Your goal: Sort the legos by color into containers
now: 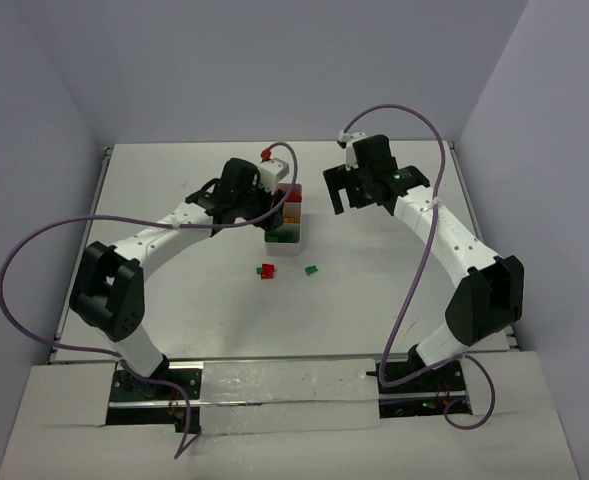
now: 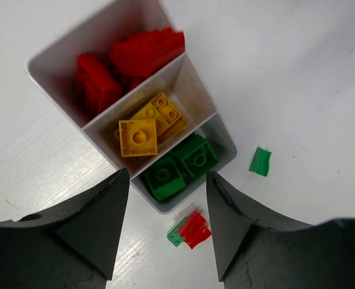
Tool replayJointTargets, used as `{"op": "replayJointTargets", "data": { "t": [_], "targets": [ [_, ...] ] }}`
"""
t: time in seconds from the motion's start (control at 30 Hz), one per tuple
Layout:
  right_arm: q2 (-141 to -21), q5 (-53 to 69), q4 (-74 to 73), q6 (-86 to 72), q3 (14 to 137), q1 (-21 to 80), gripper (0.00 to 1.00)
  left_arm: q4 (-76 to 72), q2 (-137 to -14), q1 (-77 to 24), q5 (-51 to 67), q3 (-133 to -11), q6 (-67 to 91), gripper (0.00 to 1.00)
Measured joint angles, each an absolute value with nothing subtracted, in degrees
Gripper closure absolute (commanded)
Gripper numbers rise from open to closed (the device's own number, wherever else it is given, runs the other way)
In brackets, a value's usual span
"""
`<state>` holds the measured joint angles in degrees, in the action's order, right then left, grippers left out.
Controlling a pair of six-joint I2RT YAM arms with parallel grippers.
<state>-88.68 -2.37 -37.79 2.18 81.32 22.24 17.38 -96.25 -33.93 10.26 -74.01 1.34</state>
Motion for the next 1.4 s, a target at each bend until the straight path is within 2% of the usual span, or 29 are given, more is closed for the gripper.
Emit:
{"op": "replayJointTargets", "data": {
  "t": [0.17,0.3,0.43,0.6,0.9,1.4],
  "targets": [
    [-85.57,2.67,-37.19,6.95,73.83,22.25,0.17,20.75,-91.78,-32.01,13.4,-76.73,1.31,0.38],
    [-84.16,7.51,-38.22,11.76,69.57,23.1,0.24,24.53,-85.42,-24.31,21.48,-76.7,1.18,0.38],
    [-84.2,10.22,-38.61,15.92,68.82,26.59,0.27,26.66,-79.63,-17.53,27.6,-74.27,0.06,0.37],
    [-85.74,12.54,-37.91,21.81,68.55,34.97,0.32,29.25,-76.21,-15.46,35.63,-70.18,-1.92,0.36],
    [-93.85,19.8,-38.09,38.06,69.0,37.57,0.32,33.14,-76.16,-12.05,46.77,-69.19,-5.22,0.35],
    [-101.4,19.89,-39.09,56.95,69.04,38.76,0.27,33.47,-76.91,-10.3,51.09,-67.85,-6.28,0.35]
  ]
}}
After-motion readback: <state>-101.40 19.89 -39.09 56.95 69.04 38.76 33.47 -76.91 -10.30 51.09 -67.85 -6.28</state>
